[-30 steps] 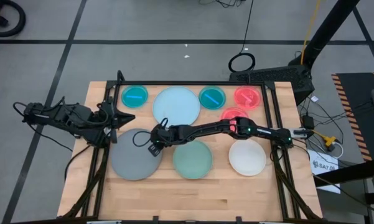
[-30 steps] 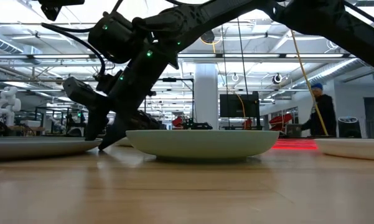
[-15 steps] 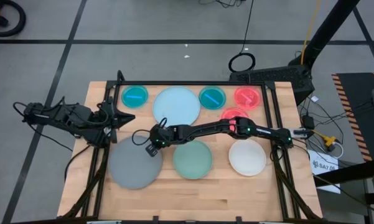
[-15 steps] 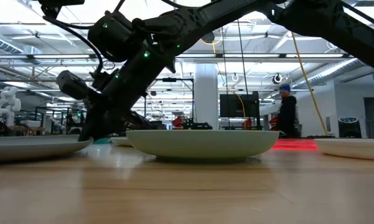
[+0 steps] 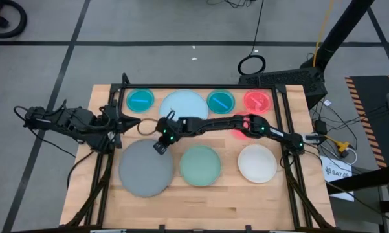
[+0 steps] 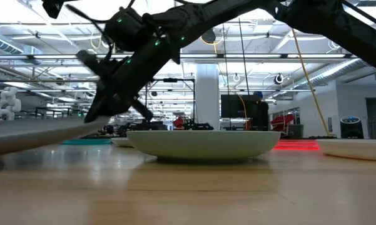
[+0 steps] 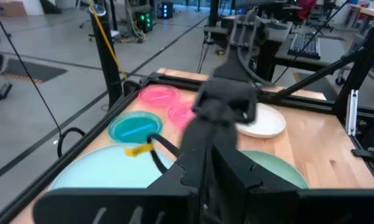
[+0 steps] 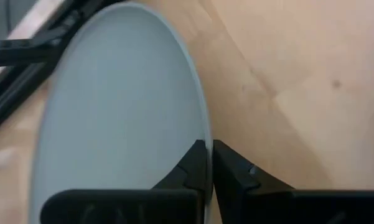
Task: Stack plastic plates
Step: Stack the gray plate on top of the light blue plate
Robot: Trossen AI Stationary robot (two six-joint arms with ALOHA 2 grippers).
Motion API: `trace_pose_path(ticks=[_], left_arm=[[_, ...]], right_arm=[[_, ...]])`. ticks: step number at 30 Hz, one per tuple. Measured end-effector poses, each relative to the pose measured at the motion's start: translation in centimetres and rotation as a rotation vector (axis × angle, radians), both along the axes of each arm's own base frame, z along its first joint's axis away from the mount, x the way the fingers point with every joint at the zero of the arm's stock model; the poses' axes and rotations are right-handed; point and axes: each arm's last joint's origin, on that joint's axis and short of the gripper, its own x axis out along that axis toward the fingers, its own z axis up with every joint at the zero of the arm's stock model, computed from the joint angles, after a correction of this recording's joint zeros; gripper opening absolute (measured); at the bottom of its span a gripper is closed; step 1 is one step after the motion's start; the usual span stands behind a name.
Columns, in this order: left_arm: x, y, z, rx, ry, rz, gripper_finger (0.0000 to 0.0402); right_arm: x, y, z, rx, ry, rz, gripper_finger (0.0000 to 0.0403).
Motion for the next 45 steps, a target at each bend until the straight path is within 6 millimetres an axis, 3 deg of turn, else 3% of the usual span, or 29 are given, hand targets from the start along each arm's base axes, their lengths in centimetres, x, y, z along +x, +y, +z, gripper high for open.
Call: trace_pose_path(ticks=[6,13,22,31,39,45], left_arm=[[0.0,0.0,0.1,0.020,-0.007,-0.005,0.0030],[0.1,0.0,0.1,0.025,-0.009,-0.006,0.0030],[0.1,0.0,0.1,0.032,-0.008,0.006,0.0030],[0.9,-0.1,-0.3,0.044,0.043,0.046,0.0030],[2.6,-0.1,-1.3,0.128,0.139,0.218,0.0030],[3.4,0.1,-1.4,0.181,0.146,0.355,0.0030]], right_arm=[[-2.6,-3.6,5.6,-0.043,-0.001,0.046,0.0009],[-7.2,-7.6,10.8,-0.073,0.075,0.109,0.0006],[-12.2,-12.7,12.9,-0.102,0.201,0.125,0.0005],[-15.7,-20.0,11.9,-0.035,0.123,0.123,0.0005],[-18.1,-27.0,5.0,-0.063,-0.079,-0.063,0.0004],[-20.0,-28.5,1.7,-0.078,-0.059,-0.171,0.0004]])
